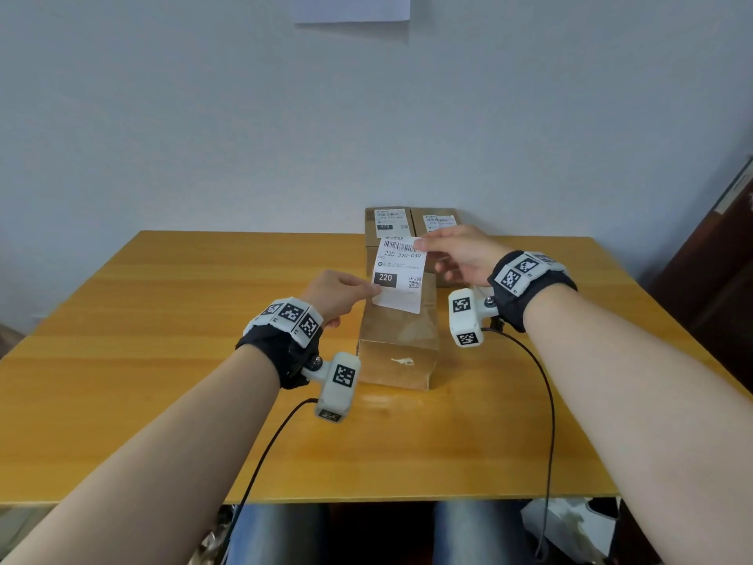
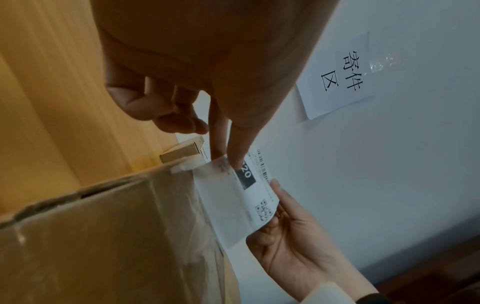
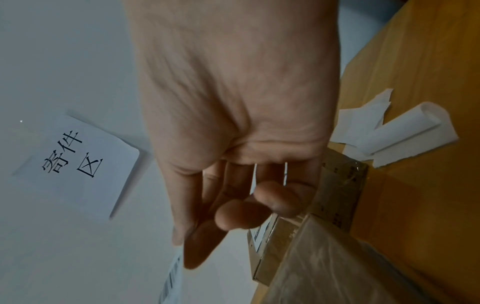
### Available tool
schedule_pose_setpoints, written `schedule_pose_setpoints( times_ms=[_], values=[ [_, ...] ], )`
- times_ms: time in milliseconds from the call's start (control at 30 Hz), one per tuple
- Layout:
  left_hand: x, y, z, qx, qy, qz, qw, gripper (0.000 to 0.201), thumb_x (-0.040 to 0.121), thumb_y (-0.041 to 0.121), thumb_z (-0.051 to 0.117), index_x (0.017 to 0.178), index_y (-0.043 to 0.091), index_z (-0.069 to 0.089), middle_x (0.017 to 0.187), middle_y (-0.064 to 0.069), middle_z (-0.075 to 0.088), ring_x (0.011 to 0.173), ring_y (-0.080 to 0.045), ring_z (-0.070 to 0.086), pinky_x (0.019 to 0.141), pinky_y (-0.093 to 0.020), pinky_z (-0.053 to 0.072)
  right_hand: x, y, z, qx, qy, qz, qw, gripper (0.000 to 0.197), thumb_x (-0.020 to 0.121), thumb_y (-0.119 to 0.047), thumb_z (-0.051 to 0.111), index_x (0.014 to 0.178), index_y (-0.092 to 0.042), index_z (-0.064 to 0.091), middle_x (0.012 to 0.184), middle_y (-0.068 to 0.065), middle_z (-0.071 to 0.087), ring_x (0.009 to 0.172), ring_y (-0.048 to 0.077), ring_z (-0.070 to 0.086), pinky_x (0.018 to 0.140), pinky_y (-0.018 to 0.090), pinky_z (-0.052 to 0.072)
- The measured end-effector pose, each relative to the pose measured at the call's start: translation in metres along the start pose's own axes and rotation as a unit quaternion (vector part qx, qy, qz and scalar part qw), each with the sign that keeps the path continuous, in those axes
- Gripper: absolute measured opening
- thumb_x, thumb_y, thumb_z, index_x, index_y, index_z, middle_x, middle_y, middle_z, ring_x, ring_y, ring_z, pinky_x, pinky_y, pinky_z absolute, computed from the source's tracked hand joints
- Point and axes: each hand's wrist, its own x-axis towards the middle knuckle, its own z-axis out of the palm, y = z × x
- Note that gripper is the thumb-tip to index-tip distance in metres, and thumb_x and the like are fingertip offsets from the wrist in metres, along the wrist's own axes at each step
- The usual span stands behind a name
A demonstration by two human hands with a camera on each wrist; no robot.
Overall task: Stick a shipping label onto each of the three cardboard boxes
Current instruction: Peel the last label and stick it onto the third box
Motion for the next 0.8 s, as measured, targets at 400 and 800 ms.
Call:
schedule_pose_setpoints(
  times_ms=[400,800],
  values=[
    [-0.011,0.007,0.0,-0.004,-0.009,-0.056,0.998,0.019,0.086,0.035,0.08,0.095,0.019,0.076,0.087,0.004,0.076,0.062,-0.01,0.06,0.048,-0.022,0.034,0.006,0.009,-0.002,-0.131,-0.009,-0.012,0.991,0.013,0.096,-0.026,0.074,0.104,-0.015,0.073,0.097,0.005,0.082,0.055,0.013,0.059,0.047,0.023,0.042],
    [-0.017,-0.001,0.017,0.105,0.004,-0.106,0.989,0.046,0.082,0.038,0.084,0.108,0.002,0.074,0.064,0.001,0.062,0.04,-0.008,0.045,0.031,-0.012,0.027,0.024,0.017,0.008,-0.299,-0.02,-0.028,0.954,0.012,0.085,-0.032,0.085,0.09,-0.021,0.083,0.084,0.013,0.076,0.049,0.01,0.047,0.041,0.022,0.039]
  ],
)
